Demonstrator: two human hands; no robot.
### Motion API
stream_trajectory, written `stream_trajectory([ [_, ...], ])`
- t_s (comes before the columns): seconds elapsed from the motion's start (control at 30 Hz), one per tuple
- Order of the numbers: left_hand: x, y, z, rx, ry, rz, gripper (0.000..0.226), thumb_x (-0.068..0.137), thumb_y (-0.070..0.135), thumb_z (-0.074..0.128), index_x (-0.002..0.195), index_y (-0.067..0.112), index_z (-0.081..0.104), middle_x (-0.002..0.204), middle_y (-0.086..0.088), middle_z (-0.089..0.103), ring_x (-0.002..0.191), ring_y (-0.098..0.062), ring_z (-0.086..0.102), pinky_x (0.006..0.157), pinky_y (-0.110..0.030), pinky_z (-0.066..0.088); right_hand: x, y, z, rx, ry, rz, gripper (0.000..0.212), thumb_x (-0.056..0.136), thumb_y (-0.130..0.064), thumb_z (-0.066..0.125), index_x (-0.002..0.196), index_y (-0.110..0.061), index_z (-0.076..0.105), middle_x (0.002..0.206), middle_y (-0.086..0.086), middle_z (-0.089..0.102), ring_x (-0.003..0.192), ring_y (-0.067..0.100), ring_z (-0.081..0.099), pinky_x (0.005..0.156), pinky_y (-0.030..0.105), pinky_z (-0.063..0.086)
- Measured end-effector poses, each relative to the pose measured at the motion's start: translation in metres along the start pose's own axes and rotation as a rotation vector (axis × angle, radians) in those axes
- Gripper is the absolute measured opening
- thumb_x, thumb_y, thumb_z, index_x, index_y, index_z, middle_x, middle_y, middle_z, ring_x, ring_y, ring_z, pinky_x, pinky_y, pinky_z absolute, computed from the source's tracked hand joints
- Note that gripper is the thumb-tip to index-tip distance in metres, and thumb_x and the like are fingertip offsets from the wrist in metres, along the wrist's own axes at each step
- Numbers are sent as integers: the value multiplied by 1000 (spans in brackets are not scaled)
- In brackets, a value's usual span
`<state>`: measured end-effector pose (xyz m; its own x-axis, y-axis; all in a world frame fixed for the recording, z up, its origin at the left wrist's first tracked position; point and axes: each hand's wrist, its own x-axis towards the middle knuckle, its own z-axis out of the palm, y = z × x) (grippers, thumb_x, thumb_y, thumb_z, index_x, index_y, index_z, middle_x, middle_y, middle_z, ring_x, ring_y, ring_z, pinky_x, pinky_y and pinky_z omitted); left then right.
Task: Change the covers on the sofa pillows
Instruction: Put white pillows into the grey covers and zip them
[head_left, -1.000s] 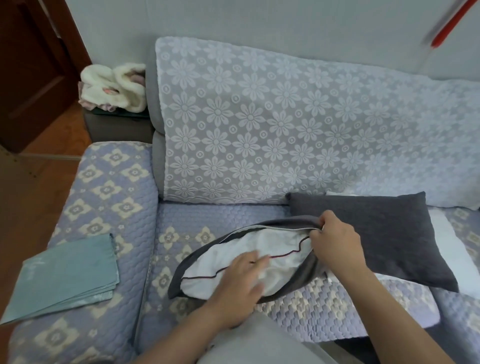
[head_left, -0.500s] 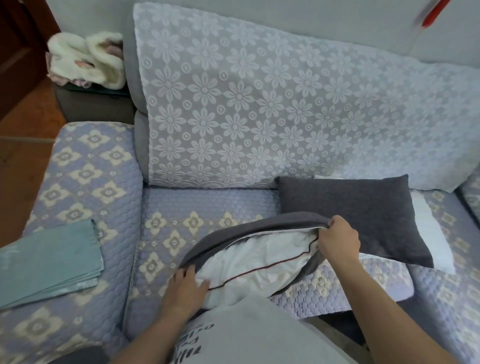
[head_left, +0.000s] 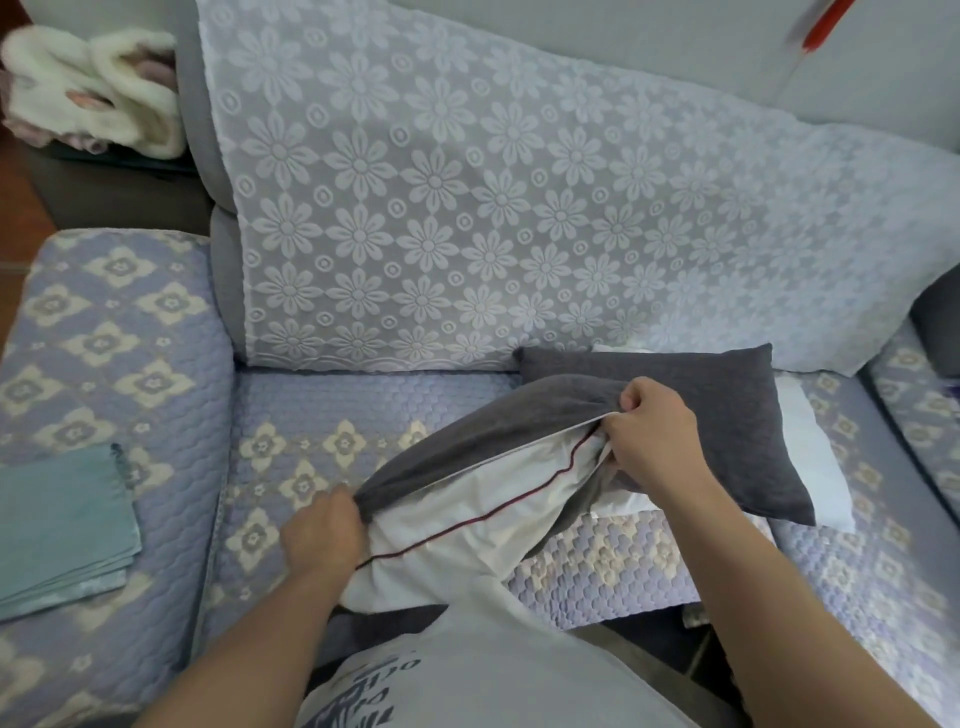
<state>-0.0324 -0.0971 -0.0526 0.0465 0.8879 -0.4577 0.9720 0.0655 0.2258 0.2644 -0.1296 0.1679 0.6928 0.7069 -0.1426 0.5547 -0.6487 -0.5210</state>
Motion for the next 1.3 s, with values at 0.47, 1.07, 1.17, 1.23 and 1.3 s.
stream_trajectory([
  [0.47,39,-21,-187,-407,374,-198,20,95,17,52,93,15,71,98,-15,69,87,-35,61,77,-39,49,66,0,-18,56,134,104,8,86,-7,54,91,-14,54,81,6,58,77,27,57,72,36,47],
  [1.07,46,-70,-218,247,418,43,14,88,8,51,84,16,60,91,-7,48,78,-36,57,63,-41,44,90,-2,37,156,-25,213,14,79,-1,53,84,-13,58,77,12,66,63,30,69,60,38,60],
  [1.17,43,-76,-197,243,406,83,17,84,4,52,75,18,53,83,-2,47,79,-34,56,60,-37,38,82,25,54,176,-67,311,12,81,1,55,79,-11,55,74,17,65,60,34,67,62,47,62],
  [1.23,44,-88,-176,230,275,99,16,83,6,54,79,21,55,86,-3,53,82,-30,58,62,-35,42,76,45,68,90,-200,328,12,83,3,57,77,-7,56,63,22,65,55,37,66,52,44,59],
  [1.3,42,-101,-148,266,61,98,12,85,14,55,89,25,61,98,-5,60,92,-29,63,70,-35,49,61,67,86,-66,-364,362,8,85,3,55,82,-3,59,62,23,66,54,38,67,46,36,55],
])
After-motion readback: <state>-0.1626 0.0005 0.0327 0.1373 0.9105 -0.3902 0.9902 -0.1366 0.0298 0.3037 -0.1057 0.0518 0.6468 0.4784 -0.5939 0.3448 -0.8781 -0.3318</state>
